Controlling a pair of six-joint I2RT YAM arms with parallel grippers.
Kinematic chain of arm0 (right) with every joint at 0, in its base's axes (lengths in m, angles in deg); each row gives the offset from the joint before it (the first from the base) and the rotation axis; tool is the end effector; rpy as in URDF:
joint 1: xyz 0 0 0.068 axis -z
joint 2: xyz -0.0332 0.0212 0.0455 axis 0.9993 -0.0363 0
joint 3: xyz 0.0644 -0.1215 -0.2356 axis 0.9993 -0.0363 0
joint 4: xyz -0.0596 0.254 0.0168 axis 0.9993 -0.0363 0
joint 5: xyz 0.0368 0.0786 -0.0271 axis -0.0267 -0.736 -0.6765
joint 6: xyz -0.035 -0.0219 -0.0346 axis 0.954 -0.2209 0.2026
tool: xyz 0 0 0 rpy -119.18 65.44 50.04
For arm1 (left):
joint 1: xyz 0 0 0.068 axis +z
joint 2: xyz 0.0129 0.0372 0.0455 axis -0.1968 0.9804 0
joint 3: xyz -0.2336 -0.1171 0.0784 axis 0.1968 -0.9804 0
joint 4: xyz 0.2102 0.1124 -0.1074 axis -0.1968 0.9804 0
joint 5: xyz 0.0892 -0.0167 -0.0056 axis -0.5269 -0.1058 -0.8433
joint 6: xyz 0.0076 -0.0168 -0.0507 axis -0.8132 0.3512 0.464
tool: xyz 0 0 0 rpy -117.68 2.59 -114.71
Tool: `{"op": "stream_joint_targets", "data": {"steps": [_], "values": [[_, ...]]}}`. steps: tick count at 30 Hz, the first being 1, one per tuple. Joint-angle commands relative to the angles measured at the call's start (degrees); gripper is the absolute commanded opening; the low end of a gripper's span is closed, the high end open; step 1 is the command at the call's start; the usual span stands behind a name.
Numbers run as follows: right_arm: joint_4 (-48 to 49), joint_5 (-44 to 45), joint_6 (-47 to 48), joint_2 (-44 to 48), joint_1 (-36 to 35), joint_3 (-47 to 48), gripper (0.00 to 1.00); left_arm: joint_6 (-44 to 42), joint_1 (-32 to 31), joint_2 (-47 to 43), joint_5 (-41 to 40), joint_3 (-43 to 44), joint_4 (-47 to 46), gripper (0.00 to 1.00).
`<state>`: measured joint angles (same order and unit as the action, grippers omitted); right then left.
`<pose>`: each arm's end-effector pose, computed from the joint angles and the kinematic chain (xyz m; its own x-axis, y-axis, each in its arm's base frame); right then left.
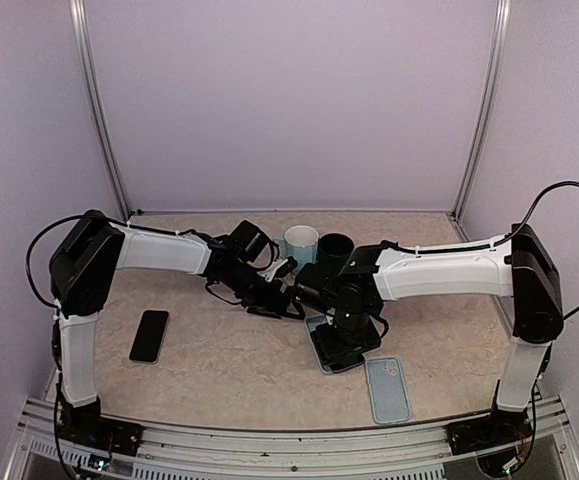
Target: Put the phone into the phone case
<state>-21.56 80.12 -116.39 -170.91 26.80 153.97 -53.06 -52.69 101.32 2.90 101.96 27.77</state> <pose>0.1742 0.3080 0.1986 -0.9680 -0.2170 -0.1262 -0.2166 0.9761 -0.0172 0.3086 -0.2974 0.1509 -0.8343 0.4229 -0.3537 0.5496 0.5869 -0.5946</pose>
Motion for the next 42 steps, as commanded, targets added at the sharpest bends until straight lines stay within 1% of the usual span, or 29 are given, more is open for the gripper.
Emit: {"op": "stream_joint_targets", "data": {"steps": [1,7,13,18,24,28,30,31,33,35,42], "values": [[1.0,0.1,1.9,-1.3,1.0,0.7,0.39,-1.0,-0.4,1.2,-0.8,1.6,0.0,0.89],[3.6,-1.3,3.9,-3.0,1.2,0.7,0.39,-1.0,-0.8,2.7,-1.1,3.4,-1.0,0.86],[4.0,-0.8,4.3,-3.5,1.7,1.7,0.4,-2.2,-2.5,5.8,-2.3,6.3,-2.0,0.82],[5.3,-0.9,3.6,-3.3,2.1,1.2,0.44,-4.8,-4.3,7.6,-5.4,8.0,-2.6,0.78],[8.7,-2.4,2.8,-4.1,2.2,0.0,0.57,-5.8,-4.4,8.7,-6.7,7.5,-3.1,0.73],[8.8,-1.3,1.7,-4.9,2.2,0.0,0.69,-6.2,-4.5,8.2,-6.4,6.2,-4.3,0.67],[9.3,-1.1,1.4,-4.8,2.2,0.0,0.74,-6.4,-4.5,7.9,-6.4,5.8,-4.4,0.67],[9.6,-0.9,1.3,-4.8,2.2,0.0,0.81,-6.4,-4.5,7.8,-6.3,5.5,-4.3,0.67],[10.0,-0.9,1.1,-4.5,2.2,0.1,0.88,-6.4,-4.5,7.6,-6.3,5.1,-4.3,0.67],[10.6,-1.2,1.2,-4.4,2.2,0.1,0.98,-6.6,-4.5,7.3,-6.4,4.5,-4.1,0.67],[12.6,-1.6,2.5,-2.6,2.2,0.1,0.99,-7.4,-3.9,5.6,-6.3,3.7,-3.1,0.68]]}}
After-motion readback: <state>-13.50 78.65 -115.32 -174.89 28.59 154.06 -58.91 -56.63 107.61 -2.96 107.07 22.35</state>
